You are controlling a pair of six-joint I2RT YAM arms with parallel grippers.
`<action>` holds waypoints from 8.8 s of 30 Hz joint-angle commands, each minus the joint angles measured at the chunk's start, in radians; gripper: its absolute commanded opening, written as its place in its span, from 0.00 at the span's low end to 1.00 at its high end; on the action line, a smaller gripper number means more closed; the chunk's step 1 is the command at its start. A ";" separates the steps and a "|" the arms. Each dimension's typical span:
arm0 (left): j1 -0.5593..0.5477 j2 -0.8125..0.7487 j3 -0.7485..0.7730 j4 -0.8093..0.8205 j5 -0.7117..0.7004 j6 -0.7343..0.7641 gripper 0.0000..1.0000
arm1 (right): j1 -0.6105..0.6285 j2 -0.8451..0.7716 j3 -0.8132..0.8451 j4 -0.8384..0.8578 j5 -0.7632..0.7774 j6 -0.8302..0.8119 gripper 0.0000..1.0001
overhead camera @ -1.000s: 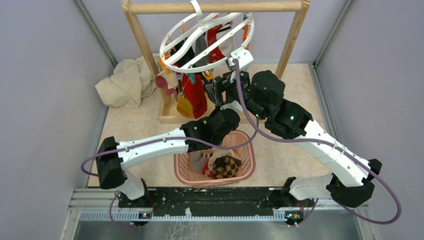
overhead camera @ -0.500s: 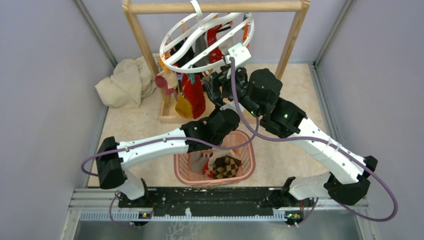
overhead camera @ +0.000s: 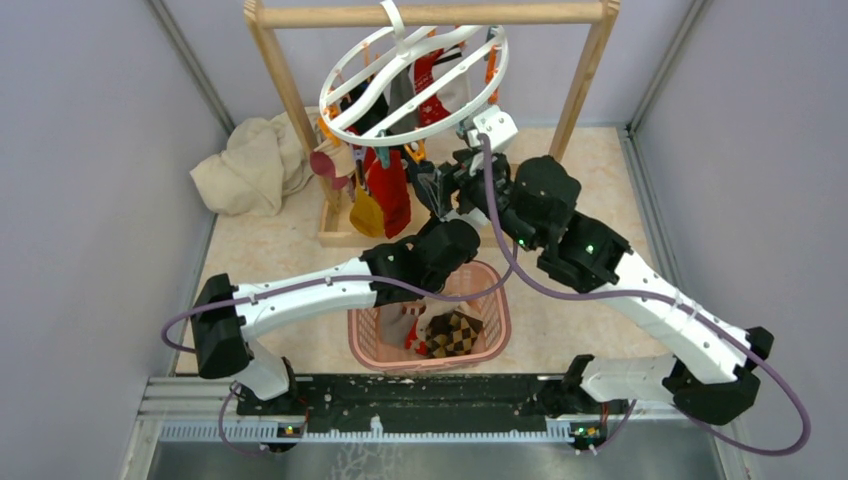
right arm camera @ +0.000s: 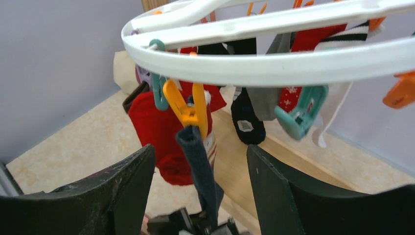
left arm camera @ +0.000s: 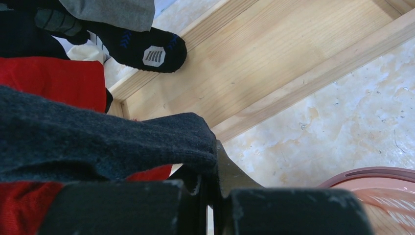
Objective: Remove the socks clipped to the hanger
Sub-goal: Remove the sock from the hanger, then place the sock in the bin.
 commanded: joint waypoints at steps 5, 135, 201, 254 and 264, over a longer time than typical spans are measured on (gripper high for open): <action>-0.006 -0.030 -0.017 0.005 -0.011 0.007 0.00 | 0.011 -0.195 -0.066 -0.037 -0.022 0.070 0.70; -0.007 -0.089 -0.104 0.007 -0.021 -0.039 0.00 | 0.023 0.158 0.109 0.292 0.023 -0.073 0.57; -0.007 -0.212 -0.111 -0.033 0.135 -0.072 0.00 | 0.023 0.056 -0.046 0.394 0.060 -0.054 0.67; -0.010 -0.385 -0.102 -0.323 0.581 -0.332 0.00 | 0.022 -0.630 -0.412 0.129 0.625 0.013 0.74; -0.009 -0.403 -0.221 -0.284 0.557 -0.383 0.00 | 0.022 -0.613 -0.419 0.117 0.604 0.051 0.74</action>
